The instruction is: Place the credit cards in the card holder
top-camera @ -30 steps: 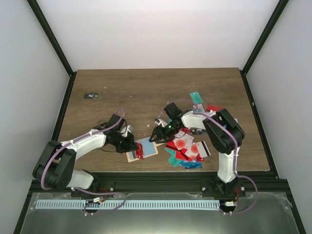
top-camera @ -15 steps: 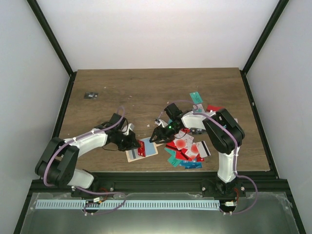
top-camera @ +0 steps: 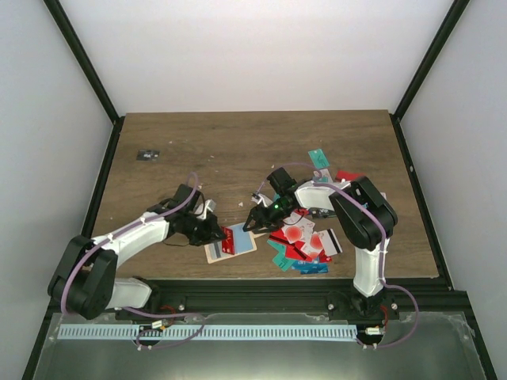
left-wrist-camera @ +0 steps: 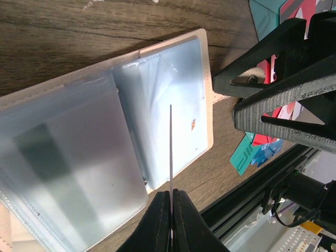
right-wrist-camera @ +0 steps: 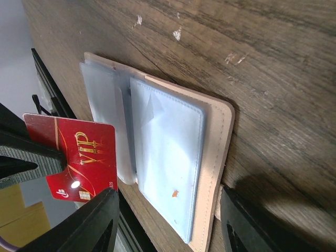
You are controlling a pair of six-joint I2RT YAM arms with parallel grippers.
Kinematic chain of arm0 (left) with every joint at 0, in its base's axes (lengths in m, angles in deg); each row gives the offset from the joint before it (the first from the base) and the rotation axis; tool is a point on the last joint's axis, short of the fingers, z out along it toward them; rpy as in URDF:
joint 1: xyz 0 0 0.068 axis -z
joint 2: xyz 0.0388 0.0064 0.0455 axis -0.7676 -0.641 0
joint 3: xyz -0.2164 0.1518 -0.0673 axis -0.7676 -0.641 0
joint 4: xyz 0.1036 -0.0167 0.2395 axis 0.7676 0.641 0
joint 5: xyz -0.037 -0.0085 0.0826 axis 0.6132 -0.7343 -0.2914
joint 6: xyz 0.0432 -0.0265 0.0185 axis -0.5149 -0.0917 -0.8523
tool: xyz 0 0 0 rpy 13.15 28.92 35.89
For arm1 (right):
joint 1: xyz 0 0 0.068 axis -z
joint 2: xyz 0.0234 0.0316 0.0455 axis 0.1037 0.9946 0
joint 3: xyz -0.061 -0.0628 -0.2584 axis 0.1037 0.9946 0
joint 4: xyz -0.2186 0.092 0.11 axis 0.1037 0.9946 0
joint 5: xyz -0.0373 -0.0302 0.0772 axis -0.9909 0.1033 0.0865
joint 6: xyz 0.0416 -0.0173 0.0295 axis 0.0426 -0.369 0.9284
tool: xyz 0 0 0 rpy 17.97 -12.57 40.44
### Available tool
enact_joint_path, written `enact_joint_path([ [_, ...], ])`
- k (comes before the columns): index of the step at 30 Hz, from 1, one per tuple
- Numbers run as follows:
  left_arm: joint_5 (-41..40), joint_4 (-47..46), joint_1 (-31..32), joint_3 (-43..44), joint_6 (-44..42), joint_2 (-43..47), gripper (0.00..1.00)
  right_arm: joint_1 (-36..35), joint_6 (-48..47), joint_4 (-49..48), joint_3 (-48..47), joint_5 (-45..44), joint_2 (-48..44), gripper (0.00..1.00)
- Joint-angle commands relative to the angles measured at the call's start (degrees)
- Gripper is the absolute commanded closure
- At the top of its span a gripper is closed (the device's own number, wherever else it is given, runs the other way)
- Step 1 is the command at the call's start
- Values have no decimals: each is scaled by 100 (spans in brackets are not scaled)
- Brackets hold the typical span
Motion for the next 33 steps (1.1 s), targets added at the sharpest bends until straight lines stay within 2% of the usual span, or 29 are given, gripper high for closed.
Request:
enact_joint_path([
  [1,38,119,-27,-101,-115,-58,96,24,-105,39,35,-29,52,45],
  [16,-26,-221,-29,-146,-50,-554,96,23,-176,79,87,-20,34,46],
  [33,43,-887,-23,-247,102,-602,96,20,-243,113,98,8,76,46],
])
